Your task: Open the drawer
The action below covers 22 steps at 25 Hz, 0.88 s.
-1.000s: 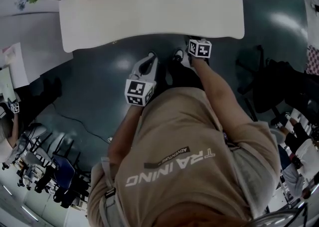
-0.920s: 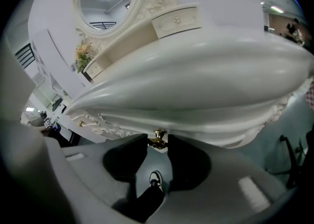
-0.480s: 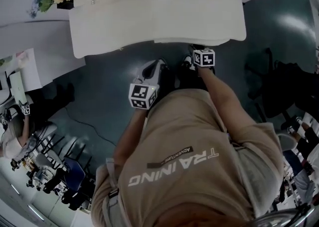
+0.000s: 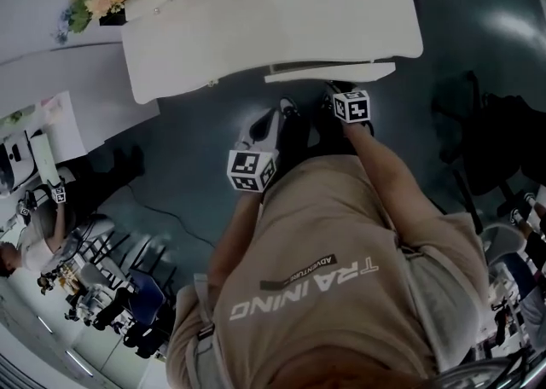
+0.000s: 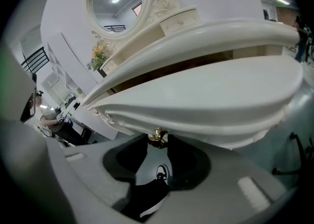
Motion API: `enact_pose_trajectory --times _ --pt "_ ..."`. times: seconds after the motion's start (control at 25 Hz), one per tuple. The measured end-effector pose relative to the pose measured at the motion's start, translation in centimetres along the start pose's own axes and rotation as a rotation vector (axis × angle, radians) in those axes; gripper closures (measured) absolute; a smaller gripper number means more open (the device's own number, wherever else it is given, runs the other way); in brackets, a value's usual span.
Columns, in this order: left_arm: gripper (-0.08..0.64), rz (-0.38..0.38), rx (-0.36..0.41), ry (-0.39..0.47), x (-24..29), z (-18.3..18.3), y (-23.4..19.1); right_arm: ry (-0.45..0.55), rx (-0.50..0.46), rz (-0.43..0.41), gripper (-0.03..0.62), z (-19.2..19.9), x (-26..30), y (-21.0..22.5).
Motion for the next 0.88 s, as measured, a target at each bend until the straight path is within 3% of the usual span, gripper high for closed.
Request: enact_pose_trajectory --times 0.24,0.6,0.88 --pt "0.561 -0.003 -0.015 0.025 -0.5 0.3 -0.5 0.020 -0.005 -0.022 0.463 1.8 -0.4 -0.6" --pt "0.561 0.125 0.091 0.021 -3.7 1.3 -0.9 -0.038 0.031 0.051 0.462 6.4 -2.7 -3.3" --pt "0.561 0.194 0.102 0.001 -6.5 5.0 -3.1 -0.053 0.048 0.112 0.462 9.3 -3.5 -5.0"
Point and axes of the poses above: the fingertips, and each gripper's own axes: x forward along the fingers, y to its right, z out of its underside, the point moved 10 cm from there along -x, backward along the fingers, and after that the axes turned 6 degrees about -y, right-handed, at the moved point
